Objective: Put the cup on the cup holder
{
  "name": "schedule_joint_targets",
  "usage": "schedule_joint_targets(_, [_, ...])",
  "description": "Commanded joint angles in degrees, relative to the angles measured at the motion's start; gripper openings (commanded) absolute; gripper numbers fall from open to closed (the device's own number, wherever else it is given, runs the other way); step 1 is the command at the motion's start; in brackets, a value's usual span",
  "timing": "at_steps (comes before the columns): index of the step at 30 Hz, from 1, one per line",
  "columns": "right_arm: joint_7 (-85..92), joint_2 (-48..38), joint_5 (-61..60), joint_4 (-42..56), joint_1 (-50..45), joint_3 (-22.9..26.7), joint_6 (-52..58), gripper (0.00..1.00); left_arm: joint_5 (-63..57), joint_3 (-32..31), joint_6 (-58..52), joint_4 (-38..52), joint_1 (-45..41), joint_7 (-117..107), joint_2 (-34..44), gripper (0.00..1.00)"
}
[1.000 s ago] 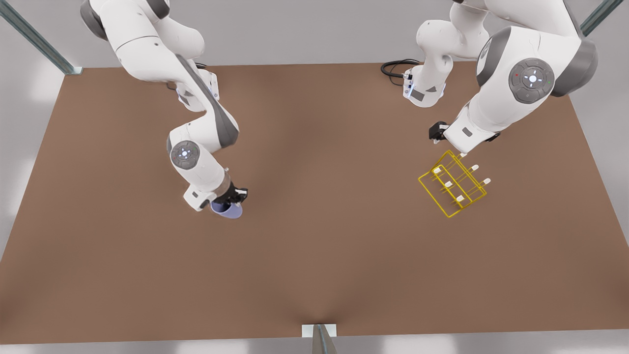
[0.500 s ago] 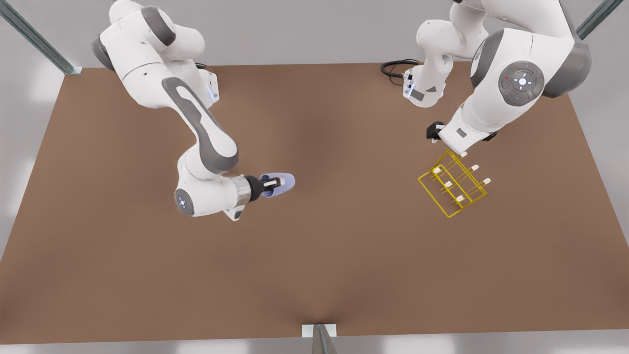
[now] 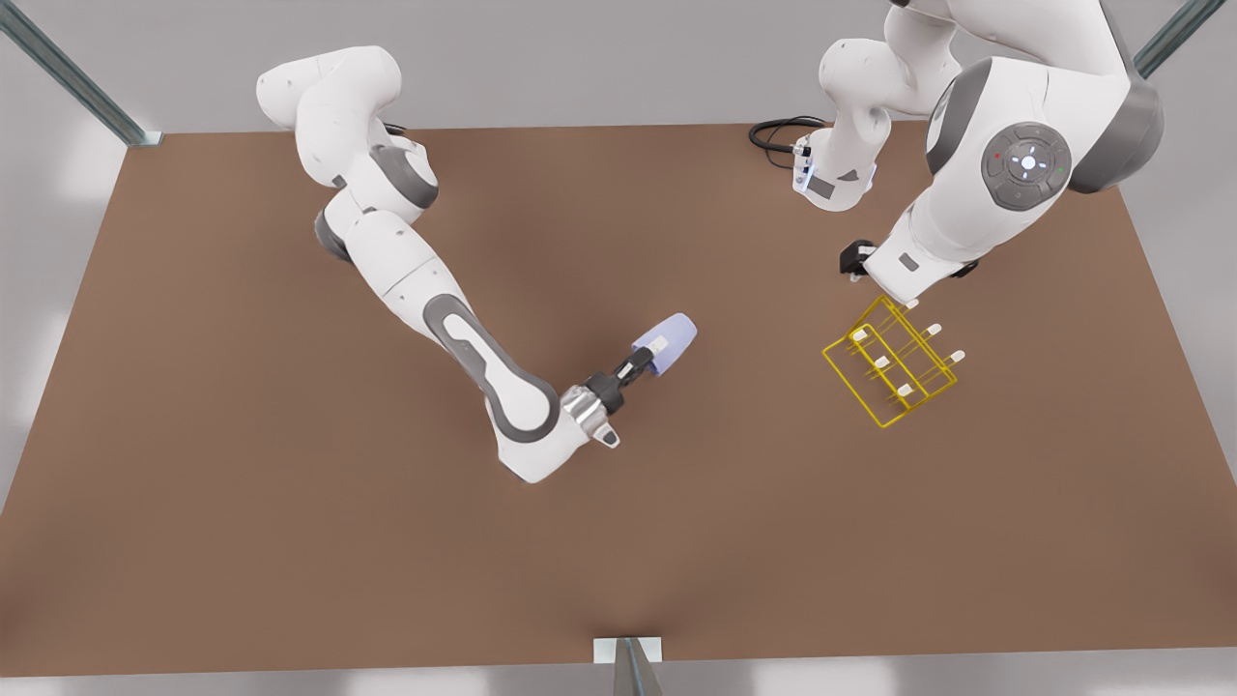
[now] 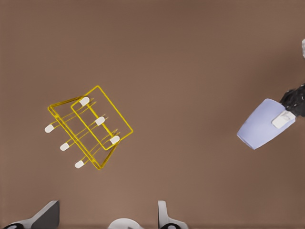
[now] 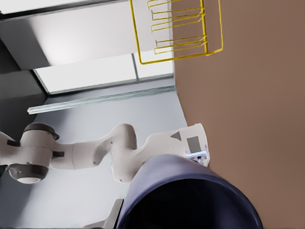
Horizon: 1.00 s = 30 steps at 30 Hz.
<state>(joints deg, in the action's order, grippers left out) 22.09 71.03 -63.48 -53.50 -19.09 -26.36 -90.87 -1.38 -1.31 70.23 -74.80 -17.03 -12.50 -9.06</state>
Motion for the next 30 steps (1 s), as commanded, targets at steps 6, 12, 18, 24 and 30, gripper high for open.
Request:
schedule_joint_targets(6, [30.38,1.83,-1.74,1.91,-4.55,0.34,-8.35,0.21,-0.03,0.08,0.17,-0.35,-0.02,0.02,0.01,1.0])
schedule_joint_targets(12, [30.64,2.01,-1.65,1.91,-5.87,3.42,-12.22,0.21,-0.03,0.08,0.26,-0.43,-0.02,0.02,-0.25,1.0])
schedule_joint_targets(18, [33.01,2.71,-1.65,1.91,-6.23,4.39,-14.24,0.21,-0.03,0.08,0.35,-0.35,-0.02,0.02,-0.52,1.0])
schedule_joint_targets(24, [34.6,3.07,-1.56,1.91,-6.67,5.79,-16.27,0.21,-0.03,0.08,0.35,-0.43,-0.11,-0.07,-0.69,1.0])
schedule_joint_targets(30, [34.51,3.07,-1.47,1.82,-7.37,7.72,-17.06,0.23,-0.03,0.08,0.53,-0.35,-0.02,-0.07,-1.05,1.0])
